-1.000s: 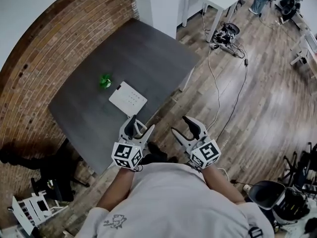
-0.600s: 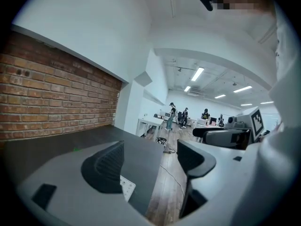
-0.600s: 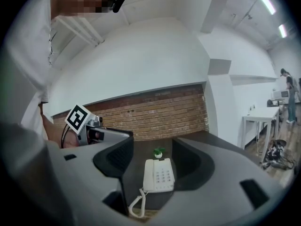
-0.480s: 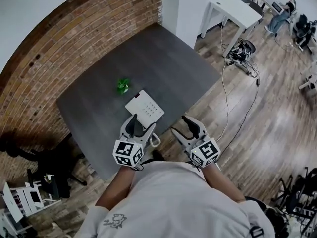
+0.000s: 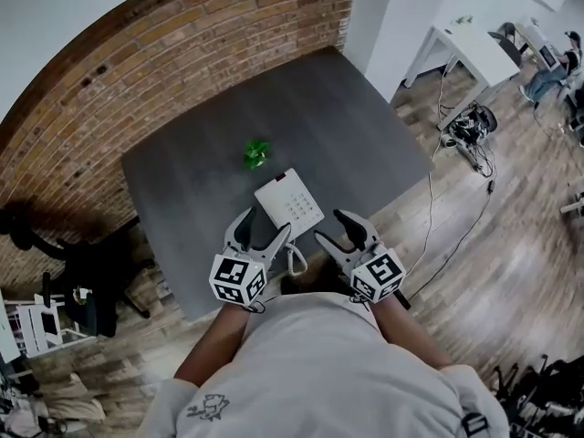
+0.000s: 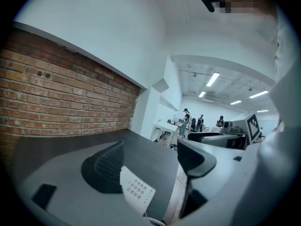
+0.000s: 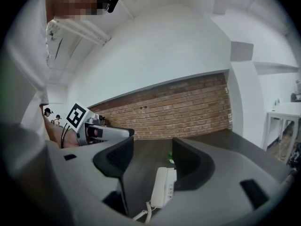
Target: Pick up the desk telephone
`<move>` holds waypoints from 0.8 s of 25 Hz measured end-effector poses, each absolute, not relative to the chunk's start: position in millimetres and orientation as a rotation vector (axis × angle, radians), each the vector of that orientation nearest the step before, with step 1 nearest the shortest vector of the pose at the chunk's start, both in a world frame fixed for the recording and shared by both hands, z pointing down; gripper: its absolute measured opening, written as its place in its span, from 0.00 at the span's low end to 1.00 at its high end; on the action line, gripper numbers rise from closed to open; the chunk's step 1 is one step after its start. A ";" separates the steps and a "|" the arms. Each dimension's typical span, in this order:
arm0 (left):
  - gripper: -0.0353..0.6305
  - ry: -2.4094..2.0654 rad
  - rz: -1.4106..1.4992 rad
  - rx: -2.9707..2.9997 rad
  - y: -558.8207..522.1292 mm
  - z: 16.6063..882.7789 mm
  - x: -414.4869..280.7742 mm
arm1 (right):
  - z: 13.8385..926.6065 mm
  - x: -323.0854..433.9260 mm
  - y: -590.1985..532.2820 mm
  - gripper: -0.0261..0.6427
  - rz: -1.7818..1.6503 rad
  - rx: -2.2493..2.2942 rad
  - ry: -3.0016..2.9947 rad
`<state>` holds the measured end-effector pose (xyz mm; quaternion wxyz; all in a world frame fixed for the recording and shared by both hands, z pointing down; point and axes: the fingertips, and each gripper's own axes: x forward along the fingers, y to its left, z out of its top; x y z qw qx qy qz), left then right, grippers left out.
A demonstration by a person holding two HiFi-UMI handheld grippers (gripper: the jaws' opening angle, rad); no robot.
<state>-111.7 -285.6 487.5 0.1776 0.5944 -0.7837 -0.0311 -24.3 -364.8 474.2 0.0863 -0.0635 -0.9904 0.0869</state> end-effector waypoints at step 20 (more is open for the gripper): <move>0.59 -2.267 -0.190 1.249 -305.1 573.6 -158.6 | 561.0 -115.7 -417.9 0.43 0.281 -0.671 -2.608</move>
